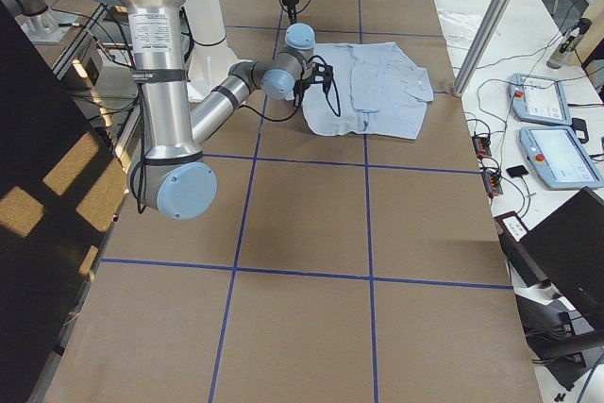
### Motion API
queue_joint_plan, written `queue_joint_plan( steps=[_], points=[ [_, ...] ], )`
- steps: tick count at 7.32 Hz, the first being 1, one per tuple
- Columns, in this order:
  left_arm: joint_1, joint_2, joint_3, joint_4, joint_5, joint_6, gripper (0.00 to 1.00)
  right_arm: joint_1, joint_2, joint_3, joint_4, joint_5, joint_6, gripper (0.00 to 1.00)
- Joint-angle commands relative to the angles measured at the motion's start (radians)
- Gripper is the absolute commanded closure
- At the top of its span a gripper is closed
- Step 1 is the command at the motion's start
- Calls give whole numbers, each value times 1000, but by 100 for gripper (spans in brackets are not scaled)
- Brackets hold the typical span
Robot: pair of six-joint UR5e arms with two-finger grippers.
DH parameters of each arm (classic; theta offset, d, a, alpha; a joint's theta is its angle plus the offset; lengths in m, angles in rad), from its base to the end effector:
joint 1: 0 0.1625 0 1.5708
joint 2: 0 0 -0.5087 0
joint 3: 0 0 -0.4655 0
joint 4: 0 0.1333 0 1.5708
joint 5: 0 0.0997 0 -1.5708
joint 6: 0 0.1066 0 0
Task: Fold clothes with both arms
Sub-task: 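Lift the hem corners with both grippers toward the collar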
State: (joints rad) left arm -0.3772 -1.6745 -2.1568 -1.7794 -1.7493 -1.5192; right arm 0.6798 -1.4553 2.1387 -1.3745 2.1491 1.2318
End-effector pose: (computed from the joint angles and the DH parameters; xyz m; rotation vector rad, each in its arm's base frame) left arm 0.4747 -0.3111 0.3596 0.0281 0.9125 -0.2226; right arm -0.3821 -0.4053 0.3540 -0.0547 -1.0064 0.0572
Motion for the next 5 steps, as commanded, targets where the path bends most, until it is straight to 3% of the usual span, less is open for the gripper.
queue_joint_plan(
  steps=[1, 3, 5],
  points=[
    [-61, -8, -44, -6, -50, 1, 100, 12, 21, -5, -2, 3, 0, 100],
    [-167, -33, -43, -11, -84, 92, 100, 30, 56, -8, -2, 2, 0, 100],
    [-265, -53, -25, -29, -96, 151, 100, 79, 146, -72, -5, 2, 0, 100]
  ],
)
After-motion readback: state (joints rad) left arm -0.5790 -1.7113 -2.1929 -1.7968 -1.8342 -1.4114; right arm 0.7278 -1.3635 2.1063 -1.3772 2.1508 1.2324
